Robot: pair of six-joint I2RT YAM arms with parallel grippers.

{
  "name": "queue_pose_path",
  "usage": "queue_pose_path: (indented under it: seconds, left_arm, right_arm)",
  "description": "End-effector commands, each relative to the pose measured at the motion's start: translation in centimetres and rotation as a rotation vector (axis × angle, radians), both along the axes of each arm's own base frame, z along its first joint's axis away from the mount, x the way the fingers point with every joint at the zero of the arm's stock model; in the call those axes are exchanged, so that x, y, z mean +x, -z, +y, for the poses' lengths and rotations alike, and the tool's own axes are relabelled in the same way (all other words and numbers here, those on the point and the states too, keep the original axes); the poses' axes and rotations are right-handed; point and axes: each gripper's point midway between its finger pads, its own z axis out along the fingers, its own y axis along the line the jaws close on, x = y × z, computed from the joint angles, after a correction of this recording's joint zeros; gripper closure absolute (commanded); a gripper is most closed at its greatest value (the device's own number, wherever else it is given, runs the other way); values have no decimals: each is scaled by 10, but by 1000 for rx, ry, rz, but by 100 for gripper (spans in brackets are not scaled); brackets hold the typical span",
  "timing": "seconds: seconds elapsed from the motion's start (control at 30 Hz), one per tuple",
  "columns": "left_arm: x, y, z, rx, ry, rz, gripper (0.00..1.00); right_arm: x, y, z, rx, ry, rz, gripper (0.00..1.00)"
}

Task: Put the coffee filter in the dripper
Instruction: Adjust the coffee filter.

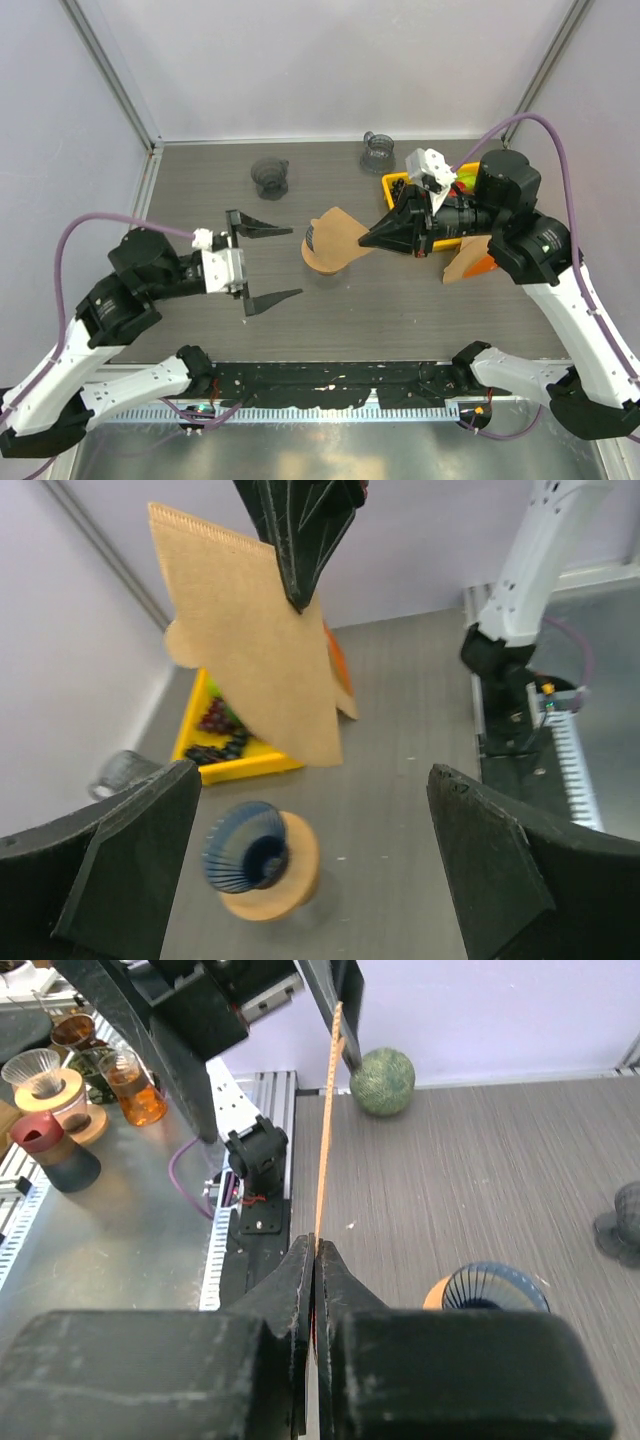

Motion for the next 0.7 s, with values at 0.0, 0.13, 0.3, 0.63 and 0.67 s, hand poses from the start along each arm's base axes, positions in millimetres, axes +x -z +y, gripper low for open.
queue_pose_path:
  seconds: [0.0, 0.13, 0.3, 0.63, 0.67]
  left_arm:
    - [-6, -18, -26, -137, 77, 248, 1]
    - [-3, -20, -42, -161, 106, 355, 6]
    - [-2, -14, -49, -147, 125, 369, 36]
    - [-7, 19, -49, 18, 180, 299, 100]
    - [-6, 25, -50, 42, 181, 305, 100]
  right_arm:
    - [-8, -23, 12, 82, -45, -52, 95]
    - [-15, -21, 19, 92, -65, -57, 95]
    - [-12, -19, 20, 117, -35, -84, 95]
    - [1, 26, 20, -134, -65, -73, 29]
    - [1, 26, 20, -141, -69, -84, 29]
